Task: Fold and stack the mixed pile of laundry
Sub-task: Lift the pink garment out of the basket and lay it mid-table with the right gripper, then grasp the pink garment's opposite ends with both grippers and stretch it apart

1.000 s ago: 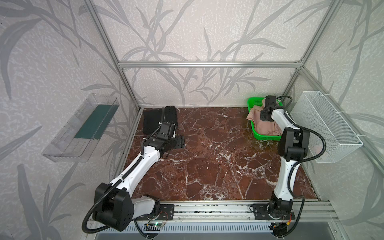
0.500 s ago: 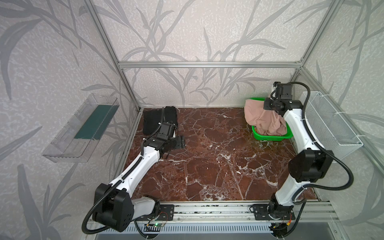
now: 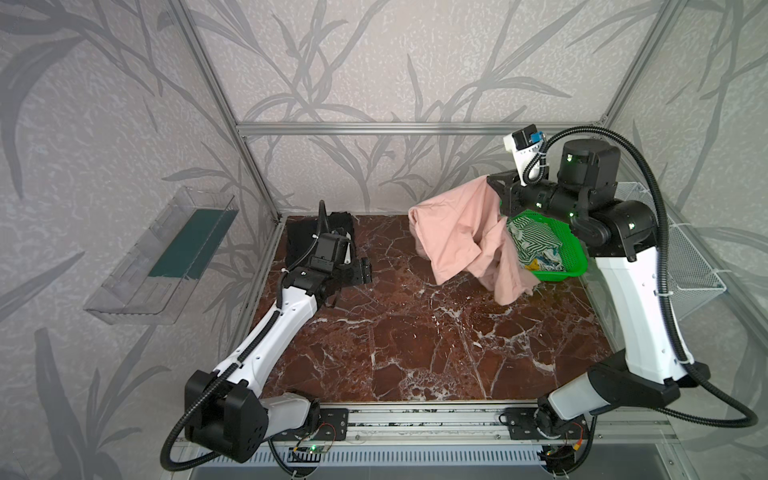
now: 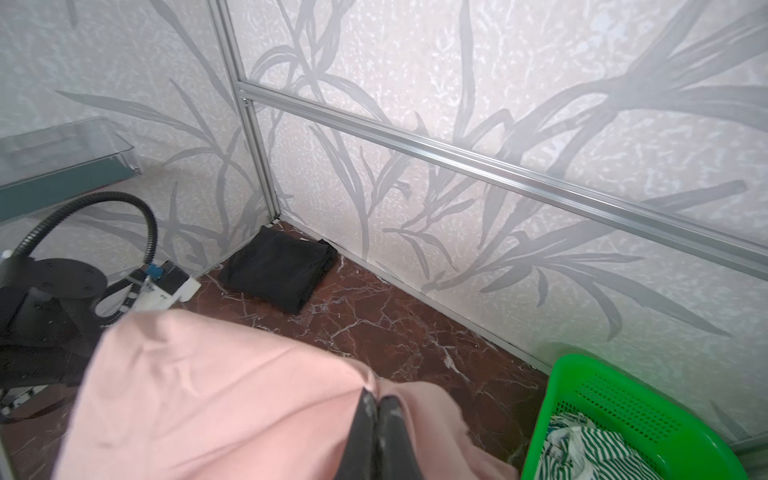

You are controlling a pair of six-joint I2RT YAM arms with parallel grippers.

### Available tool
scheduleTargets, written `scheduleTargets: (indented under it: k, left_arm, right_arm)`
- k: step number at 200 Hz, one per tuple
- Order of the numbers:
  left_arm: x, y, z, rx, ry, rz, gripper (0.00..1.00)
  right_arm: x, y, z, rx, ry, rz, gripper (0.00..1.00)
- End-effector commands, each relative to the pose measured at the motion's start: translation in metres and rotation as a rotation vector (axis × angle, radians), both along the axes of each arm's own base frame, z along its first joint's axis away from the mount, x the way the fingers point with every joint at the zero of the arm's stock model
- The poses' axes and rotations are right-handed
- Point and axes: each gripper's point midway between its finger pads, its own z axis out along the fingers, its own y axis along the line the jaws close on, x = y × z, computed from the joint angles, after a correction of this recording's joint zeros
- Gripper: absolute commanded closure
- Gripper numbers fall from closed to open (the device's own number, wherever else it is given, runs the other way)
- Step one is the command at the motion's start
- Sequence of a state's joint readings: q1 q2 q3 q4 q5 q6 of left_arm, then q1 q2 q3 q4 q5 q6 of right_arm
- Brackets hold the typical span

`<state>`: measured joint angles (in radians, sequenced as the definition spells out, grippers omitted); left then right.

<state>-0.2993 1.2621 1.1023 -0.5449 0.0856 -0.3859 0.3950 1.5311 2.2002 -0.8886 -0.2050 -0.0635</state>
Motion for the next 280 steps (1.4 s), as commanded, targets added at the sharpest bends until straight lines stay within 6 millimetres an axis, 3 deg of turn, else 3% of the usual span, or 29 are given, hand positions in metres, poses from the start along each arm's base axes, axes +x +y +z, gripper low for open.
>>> scheduleTargets:
  k: [1,29,52,63,78,91,110,144,158,179,207,236,280]
  left_arm:
    - [-0.011,-0.001,0.024,-0.013,-0.038,-0.035,0.16]
    - [-0.031,-0.003,0.026,-0.033,-0.032,-0.077,0.18]
    - [-0.050,0.003,0.011,-0.020,0.012,-0.074,0.17]
    - [-0.059,0.007,0.000,-0.010,0.036,-0.066,0.17]
    - [-0.069,0.011,-0.013,-0.005,0.068,-0.061,0.18]
    - [-0.077,0.011,-0.025,-0.013,0.107,-0.059,0.18]
    - [-0.087,0.008,-0.045,-0.053,0.168,-0.042,0.20]
    - [-0.101,0.001,-0.080,-0.132,0.268,0.016,0.24]
    - [-0.107,0.005,-0.095,-0.142,0.318,0.079,0.27]
    - [-0.118,0.004,-0.115,-0.162,0.384,0.111,0.27]
    - [-0.123,-0.004,-0.142,-0.167,0.411,0.096,0.27]
    - [-0.112,-0.025,-0.159,-0.239,0.355,0.025,0.26]
    - [-0.097,-0.045,-0.177,-0.267,0.341,-0.060,0.27]
  right_arm:
    - [0.010,0.009,-0.053,-0.004,0.133,0.014,1.00]
    - [0.026,0.007,-0.163,-0.025,0.350,-0.068,1.00]
    - [0.030,-0.024,-0.267,-0.151,0.535,-0.264,0.96]
    - [0.027,-0.038,-0.304,-0.223,0.606,-0.332,0.89]
    - [0.019,-0.054,-0.333,-0.317,0.677,-0.396,0.76]
    - [0.011,-0.060,-0.342,-0.373,0.723,-0.396,0.64]
    - [0.000,-0.057,-0.338,-0.382,0.729,-0.360,0.54]
    - [-0.038,-0.010,-0.314,-0.243,0.739,-0.081,0.40]
    - [-0.058,0.000,-0.315,-0.216,0.765,-0.015,0.37]
    - [-0.075,-0.012,-0.328,-0.208,0.803,-0.064,0.35]
    - [-0.094,-0.037,-0.360,-0.255,0.875,-0.175,0.34]
    - [-0.115,-0.048,-0.383,-0.251,0.973,-0.231,0.34]
    - [-0.135,-0.054,-0.401,-0.208,1.069,-0.253,0.31]
